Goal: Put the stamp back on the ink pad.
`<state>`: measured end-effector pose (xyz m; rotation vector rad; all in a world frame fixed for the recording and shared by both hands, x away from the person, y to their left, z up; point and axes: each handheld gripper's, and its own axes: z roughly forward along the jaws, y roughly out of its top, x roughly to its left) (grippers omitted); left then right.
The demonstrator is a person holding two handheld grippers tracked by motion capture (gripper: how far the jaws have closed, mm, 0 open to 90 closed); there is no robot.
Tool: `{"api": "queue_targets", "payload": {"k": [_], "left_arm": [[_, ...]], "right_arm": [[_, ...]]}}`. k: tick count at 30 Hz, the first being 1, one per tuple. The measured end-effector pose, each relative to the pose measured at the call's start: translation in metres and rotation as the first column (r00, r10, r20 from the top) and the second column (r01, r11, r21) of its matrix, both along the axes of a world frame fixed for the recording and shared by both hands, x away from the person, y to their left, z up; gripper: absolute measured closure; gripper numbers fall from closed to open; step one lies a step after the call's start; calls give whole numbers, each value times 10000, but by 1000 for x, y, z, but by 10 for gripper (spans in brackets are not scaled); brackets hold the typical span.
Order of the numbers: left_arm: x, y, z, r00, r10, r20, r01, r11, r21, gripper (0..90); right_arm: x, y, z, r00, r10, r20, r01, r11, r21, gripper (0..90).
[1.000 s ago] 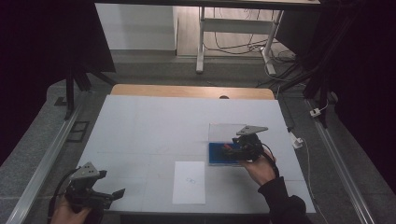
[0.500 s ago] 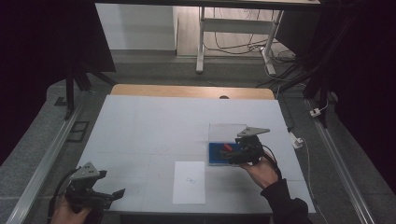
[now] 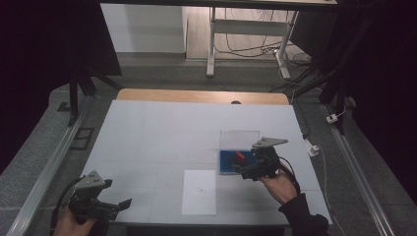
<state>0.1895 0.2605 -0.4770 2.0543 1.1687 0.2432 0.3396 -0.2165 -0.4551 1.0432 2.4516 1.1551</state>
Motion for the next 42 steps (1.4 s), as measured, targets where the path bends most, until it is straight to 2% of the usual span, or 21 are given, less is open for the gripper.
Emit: {"api": "queue_targets", "payload": {"k": [5, 12, 22, 30, 42], "left_arm": [[0, 0, 0, 10000, 12, -10, -12, 10000, 2, 15], [0, 0, 0, 10000, 26, -16, -26, 10000, 5, 14], [1, 0, 0, 10000, 33, -33, -33, 10000, -8, 14], [1, 1, 0, 10000, 45, -67, -45, 10000, -70, 13], [1, 1, 0, 10000, 56, -41, -57, 9999, -91, 9]], "right_arm": [[-9, -6, 3, 9996, -20, 274, 20, 10000, -7, 0], [-25, -18, 6, 9988, -208, 440, 205, 9998, 65, 0], [-44, -38, 8, 9973, -533, 504, 522, 9984, 213, 0], [-59, -51, 10, 9963, -671, 540, 668, 9977, 86, 0], [-79, -71, 10, 9895, -1301, 635, 1295, 9915, 137, 0]]}}
